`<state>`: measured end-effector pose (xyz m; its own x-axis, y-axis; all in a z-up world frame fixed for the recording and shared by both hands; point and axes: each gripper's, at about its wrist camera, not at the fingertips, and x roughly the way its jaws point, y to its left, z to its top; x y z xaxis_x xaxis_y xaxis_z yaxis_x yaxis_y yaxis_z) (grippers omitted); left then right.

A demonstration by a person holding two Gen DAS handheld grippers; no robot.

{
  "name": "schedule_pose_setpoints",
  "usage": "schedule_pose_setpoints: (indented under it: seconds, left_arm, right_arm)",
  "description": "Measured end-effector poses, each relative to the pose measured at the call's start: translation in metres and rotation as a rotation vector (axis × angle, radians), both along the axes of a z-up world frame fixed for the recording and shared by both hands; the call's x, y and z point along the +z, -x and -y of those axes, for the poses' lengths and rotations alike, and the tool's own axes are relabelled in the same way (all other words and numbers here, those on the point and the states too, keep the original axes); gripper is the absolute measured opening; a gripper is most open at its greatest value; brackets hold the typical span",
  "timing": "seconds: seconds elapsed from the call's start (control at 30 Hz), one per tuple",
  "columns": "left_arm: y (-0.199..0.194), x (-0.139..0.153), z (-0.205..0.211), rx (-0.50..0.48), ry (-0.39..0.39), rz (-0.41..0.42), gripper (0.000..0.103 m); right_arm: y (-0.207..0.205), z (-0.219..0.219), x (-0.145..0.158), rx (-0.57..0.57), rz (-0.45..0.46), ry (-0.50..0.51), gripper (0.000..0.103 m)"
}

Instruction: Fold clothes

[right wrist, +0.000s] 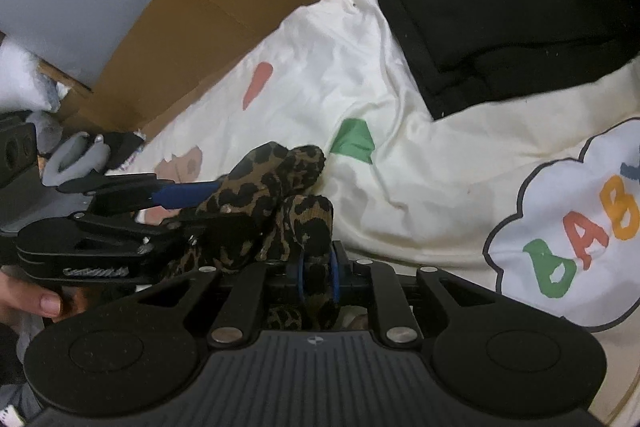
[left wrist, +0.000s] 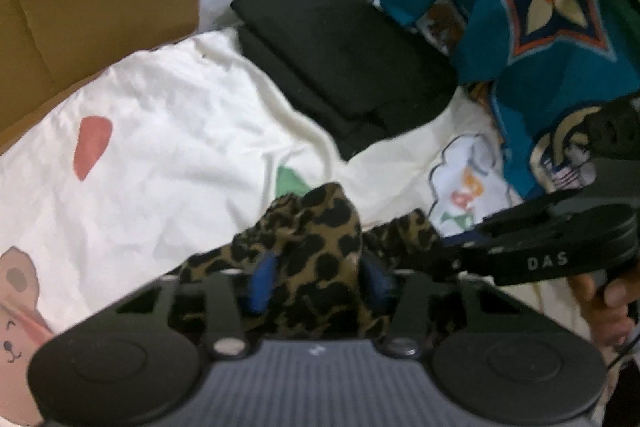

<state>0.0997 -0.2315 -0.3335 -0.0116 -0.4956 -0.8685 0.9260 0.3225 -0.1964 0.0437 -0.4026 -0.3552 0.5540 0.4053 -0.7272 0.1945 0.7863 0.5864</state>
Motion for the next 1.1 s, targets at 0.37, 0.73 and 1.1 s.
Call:
schedule_pose_setpoints:
  seconds: [0.37, 0.73, 1.1]
  left_arm:
    - [-0.009, 0.017, -0.034, 0.048, 0.038, 0.041, 0.007]
    - [-0.058, 0.027, -0.111, 0.212, -0.018, 0.104, 0.005]
    - [-0.082, 0.029, -0.186, 0.371, -0.066, 0.122, 0.004]
  right_arm:
    - [0.004, -0.012, -0.018, -0.016, -0.063, 0.041, 0.043]
    - [0.004, -0.022, -0.031, 0.024, -0.098, 0.059, 0.001]
    - [-0.033, -0.011, 0.008, 0.069, -0.028, 0.22, 0.0]
